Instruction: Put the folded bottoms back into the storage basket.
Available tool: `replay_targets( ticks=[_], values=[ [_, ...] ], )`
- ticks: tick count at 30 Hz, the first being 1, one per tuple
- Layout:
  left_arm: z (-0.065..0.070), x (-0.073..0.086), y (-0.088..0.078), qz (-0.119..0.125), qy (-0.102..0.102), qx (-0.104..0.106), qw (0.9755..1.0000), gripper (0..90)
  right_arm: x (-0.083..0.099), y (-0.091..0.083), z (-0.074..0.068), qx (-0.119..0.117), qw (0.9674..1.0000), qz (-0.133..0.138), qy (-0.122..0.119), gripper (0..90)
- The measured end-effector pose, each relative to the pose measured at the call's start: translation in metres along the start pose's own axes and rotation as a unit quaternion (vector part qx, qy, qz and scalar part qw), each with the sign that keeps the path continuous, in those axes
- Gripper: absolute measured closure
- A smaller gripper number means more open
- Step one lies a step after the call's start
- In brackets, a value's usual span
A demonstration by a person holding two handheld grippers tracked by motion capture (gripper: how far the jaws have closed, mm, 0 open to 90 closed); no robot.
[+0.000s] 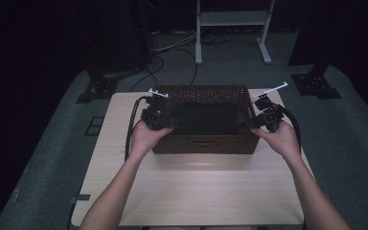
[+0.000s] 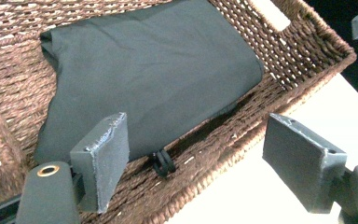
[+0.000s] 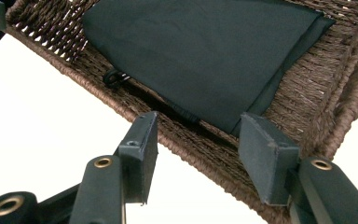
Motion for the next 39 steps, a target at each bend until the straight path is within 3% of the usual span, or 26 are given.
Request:
replay_targets(
  ticks=[22, 39],
  values=[
    [0.008, 0.025, -0.019, 0.007, 0.011, -0.009, 0.9999, 18.9, 0.026, -0.009, -0.01, -0.004, 0.9999, 0.009, -0.006, 43.5],
    [0.016, 0.044, -0.029, 0.016, 0.017, -0.003, 0.9997, 16.8, 0.047, -0.012, -0.014, -0.007, 0.9999, 0.012, -0.008, 39.8]
  ],
)
Point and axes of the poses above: each handheld gripper's, and its own axes: y roughly forward along the jaws, x roughly out of its underside, z roughly to its right, the point moved 1 cm from there along y, roughly forward along the jaws, and after that the axes turned 10 degrees about -x, right-handed, at the moved point
